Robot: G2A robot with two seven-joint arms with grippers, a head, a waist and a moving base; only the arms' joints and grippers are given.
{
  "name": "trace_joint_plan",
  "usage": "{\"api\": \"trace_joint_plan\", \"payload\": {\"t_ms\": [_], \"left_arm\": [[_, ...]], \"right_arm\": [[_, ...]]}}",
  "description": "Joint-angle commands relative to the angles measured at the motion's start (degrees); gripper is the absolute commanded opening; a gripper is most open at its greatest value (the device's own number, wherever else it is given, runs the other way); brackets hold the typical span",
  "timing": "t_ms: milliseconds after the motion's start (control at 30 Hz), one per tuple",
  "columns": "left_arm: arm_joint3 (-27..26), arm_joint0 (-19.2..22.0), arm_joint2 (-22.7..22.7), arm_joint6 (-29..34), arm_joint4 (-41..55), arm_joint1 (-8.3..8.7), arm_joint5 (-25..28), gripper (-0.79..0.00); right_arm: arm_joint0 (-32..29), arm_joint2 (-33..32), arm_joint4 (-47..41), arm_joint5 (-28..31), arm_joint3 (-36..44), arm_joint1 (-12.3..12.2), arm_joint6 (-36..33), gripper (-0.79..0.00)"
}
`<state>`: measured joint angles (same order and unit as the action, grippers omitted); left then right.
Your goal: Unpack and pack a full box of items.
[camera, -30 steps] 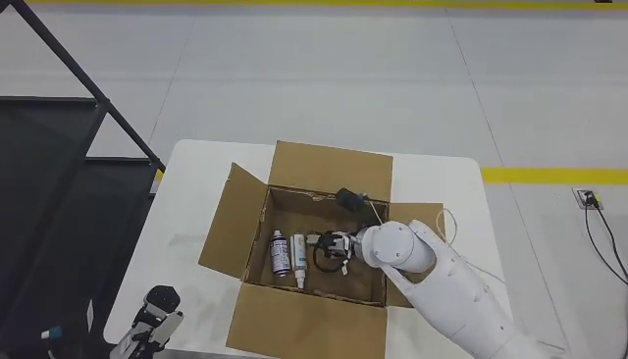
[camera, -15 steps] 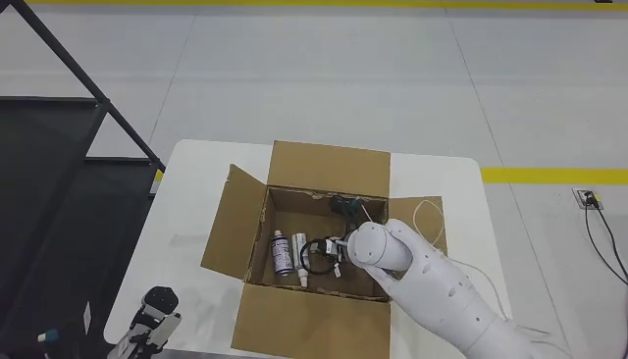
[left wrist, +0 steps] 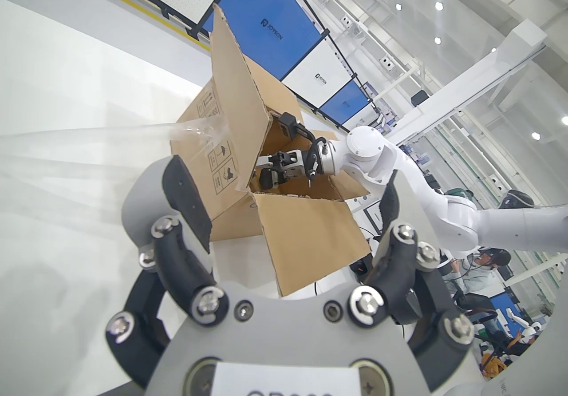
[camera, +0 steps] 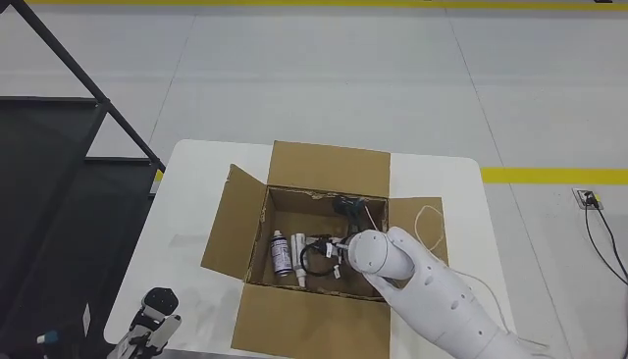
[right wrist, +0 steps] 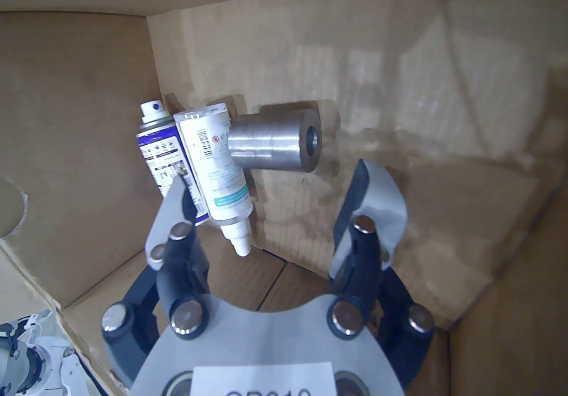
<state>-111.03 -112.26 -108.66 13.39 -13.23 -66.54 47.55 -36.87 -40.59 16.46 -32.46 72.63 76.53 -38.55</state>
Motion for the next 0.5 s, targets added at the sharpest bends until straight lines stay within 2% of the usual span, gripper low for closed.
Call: {"api": "trace_joint_plan", "payload": {"t_ms": [0,467], "left_arm": [[-0.1,0.0,0.1,0.1,-0.2,0.0,-0.1,0.0],[0.6,0.4,0.0,-0.4,0.5,0.0,-0.3,0.0]], "right_arm": [[-1.7,-2.4,-1.0,1.7,2.7,-0.6,1.0,0.0],[-2.1,-3.0,-1.5,2.1,3.2,-0.7,1.1,0.0]]}}
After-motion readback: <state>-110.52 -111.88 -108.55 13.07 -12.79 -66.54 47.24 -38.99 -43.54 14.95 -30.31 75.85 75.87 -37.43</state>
